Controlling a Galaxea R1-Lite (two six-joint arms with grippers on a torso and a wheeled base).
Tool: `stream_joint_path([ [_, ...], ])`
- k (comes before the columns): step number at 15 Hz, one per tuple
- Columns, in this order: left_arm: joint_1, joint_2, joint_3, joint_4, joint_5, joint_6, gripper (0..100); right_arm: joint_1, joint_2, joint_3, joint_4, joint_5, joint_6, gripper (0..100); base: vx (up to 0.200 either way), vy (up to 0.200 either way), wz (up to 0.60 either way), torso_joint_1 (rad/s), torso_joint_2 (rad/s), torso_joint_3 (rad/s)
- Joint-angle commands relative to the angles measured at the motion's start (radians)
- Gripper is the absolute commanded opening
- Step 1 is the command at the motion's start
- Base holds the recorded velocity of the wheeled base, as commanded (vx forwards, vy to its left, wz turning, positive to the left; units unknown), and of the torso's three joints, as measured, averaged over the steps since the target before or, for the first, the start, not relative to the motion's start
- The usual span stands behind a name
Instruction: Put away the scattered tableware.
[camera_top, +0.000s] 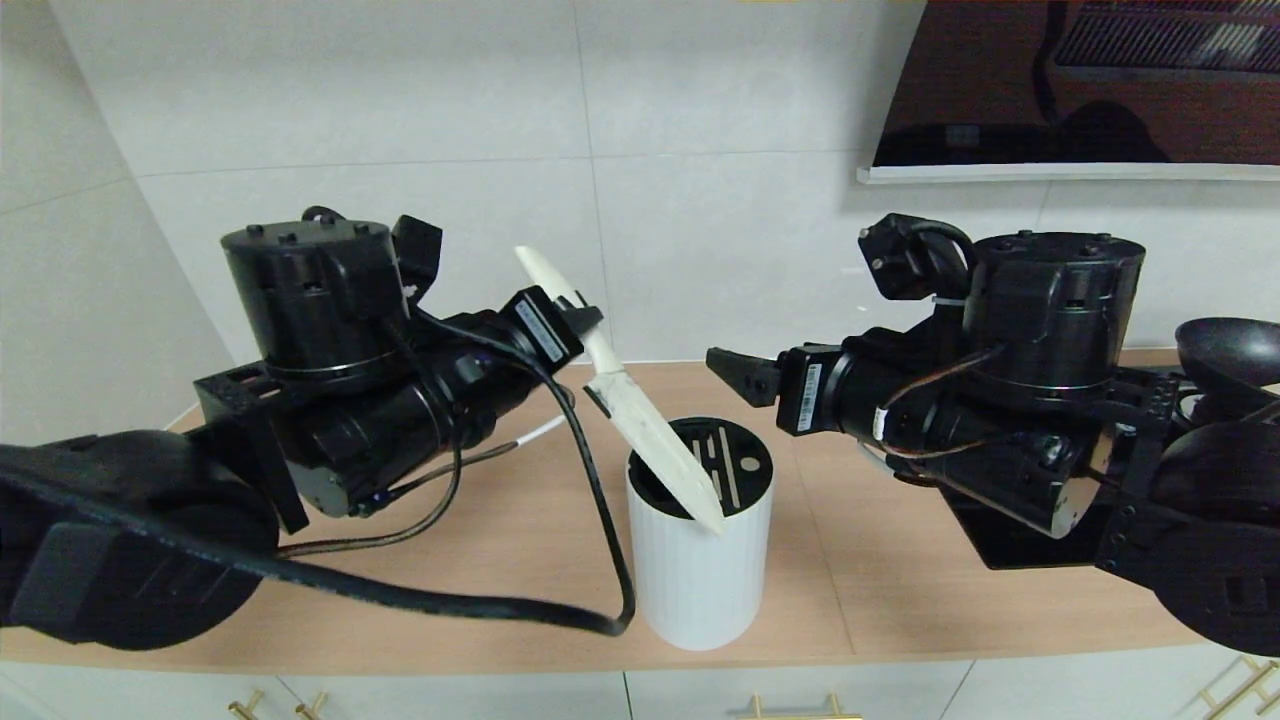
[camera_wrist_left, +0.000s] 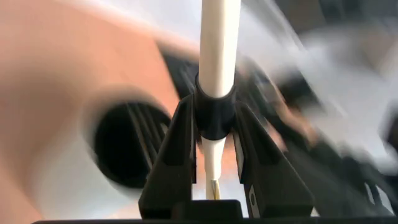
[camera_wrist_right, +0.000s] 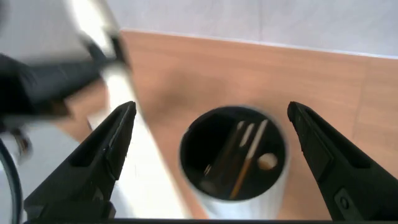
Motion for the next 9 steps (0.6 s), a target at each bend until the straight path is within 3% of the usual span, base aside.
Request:
stream_joint_path([
  [1,-0.002,-0.005,-0.085,0.044,0.084,0.034,0,-0.011,0.009,-0.004,-0.001,-0.001,0.000,100,0.000,0.000,0.00,0.000,0.00,0.000],
  [4,-0.008,-0.005,-0.123,0.041,0.249,0.160,0,-0.017,0.017,-0.006,-0.001,-0.001,0.000,100,0.000,0.000,0.00,0.000,0.00,0.000],
  [6,-0.053,-0.005,-0.118,0.021,0.320,0.242,0,-0.018,0.017,-0.006,-0.001,-0.001,0.000,100,0.000,0.000,0.00,0.000,0.00,0.000],
  [9,-0.102,0.012,-0.078,-0.071,0.377,0.333,0,-0.018,0.019,-0.006,-0.001,-0.001,0.000,100,0.000,0.000,0.00,0.000,0.00,0.000],
])
